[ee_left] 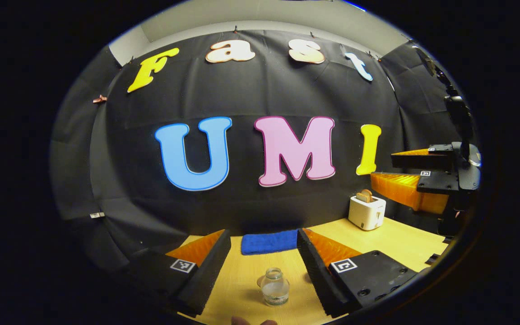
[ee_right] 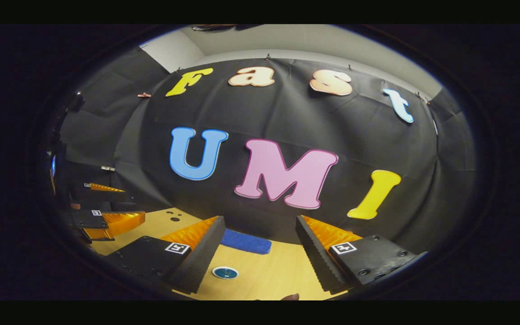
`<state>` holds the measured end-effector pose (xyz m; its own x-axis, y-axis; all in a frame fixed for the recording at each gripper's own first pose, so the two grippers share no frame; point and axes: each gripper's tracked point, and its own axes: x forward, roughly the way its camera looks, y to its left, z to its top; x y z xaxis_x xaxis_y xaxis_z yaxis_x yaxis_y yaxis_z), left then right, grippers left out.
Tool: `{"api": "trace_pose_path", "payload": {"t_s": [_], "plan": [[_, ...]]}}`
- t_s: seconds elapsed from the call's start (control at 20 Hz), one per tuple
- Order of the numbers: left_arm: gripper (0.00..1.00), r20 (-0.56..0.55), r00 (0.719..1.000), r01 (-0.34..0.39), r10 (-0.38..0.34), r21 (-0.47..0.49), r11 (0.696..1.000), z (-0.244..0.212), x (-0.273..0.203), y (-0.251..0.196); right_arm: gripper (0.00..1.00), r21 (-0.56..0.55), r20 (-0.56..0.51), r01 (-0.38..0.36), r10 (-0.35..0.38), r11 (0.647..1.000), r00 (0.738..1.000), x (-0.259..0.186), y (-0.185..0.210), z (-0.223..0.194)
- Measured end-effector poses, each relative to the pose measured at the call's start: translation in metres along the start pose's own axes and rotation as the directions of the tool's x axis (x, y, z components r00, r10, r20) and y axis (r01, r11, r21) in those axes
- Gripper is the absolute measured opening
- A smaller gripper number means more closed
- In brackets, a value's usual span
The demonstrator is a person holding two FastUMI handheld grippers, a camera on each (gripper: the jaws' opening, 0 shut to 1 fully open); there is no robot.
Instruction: Open the teacup lid with one hand, grasp the water bottle and pour water into the teacup with the other hand; after pouring, place the water bottle on the coaster and then close the teacup lid.
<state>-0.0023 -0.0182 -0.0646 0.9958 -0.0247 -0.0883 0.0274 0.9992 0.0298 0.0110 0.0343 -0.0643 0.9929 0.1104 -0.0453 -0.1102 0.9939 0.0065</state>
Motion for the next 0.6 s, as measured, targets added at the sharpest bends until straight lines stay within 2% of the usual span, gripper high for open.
{"api": "trace_pose_path", "payload": {"t_s": [0.25,0.6], "plan": [[0.95,-0.094,0.995,-0.012,0.013,0.010,1.000,-0.077,0.008,-0.007,0.98,0.018,-0.064,-0.055,0.056,0.998,0.996,0.017,0.024,-0.076],[0.96,-0.198,0.980,-0.004,0.004,-0.001,1.000,-0.189,0.025,-0.018,0.96,0.055,-0.135,-0.090,0.097,0.994,0.986,0.040,0.051,-0.187]]}}
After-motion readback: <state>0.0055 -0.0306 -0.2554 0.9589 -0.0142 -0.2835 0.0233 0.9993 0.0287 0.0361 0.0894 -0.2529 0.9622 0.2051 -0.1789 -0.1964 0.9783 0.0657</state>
